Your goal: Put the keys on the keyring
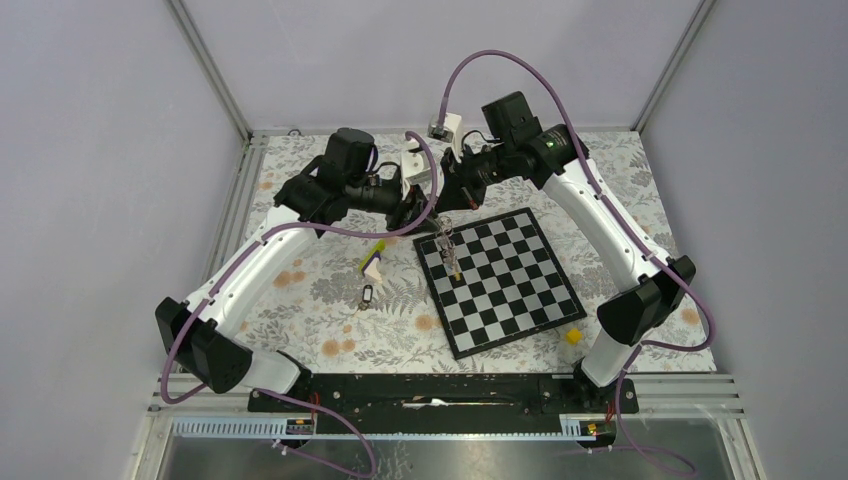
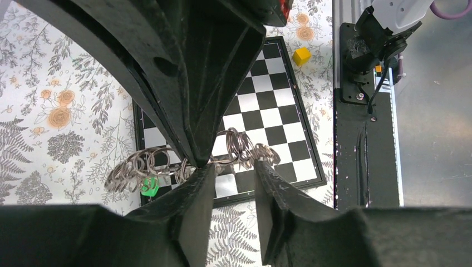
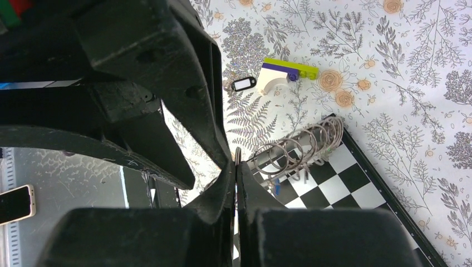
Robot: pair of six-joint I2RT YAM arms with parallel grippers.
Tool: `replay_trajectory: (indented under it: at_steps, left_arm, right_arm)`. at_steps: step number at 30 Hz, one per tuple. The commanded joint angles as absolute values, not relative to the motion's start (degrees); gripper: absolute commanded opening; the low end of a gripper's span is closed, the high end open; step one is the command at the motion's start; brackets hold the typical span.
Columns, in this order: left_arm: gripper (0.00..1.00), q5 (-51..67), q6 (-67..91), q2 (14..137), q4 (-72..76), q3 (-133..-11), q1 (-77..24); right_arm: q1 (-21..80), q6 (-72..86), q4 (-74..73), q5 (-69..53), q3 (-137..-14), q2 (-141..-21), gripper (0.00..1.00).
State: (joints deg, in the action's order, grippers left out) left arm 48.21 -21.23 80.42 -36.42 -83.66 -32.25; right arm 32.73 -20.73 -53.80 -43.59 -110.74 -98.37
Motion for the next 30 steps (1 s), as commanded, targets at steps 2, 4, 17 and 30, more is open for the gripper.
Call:
replay_trajectory:
  at_steps: [2,4,17,30]
  left_arm:
    - [0.27,50.8,-22.9,80.5,-34.2,-86.4,-32.3]
    - [0.22,50.7,-23.1,80.4,-34.2,-86.3,-32.3]
    - [0.39,52.7,-25.9,79.9,-34.2,-86.2,-32.3]
    - [0.42,55.6,-28.6,79.5,-34.3,-86.9,-32.3]
  right_arm:
    - [32.6,-20.6,-53.0,-46.8,-111.7,-97.3,0.0]
    - [32.6,-20.7,-53.0,-46.8,-111.8,-97.3,0.0]
    - [32.3,-20.0,-53.0,-47.3,-112.0,-97.8,0.0]
    - [32.2,-19.7,-53.0,-47.5,-111.6,-98.1,0.0]
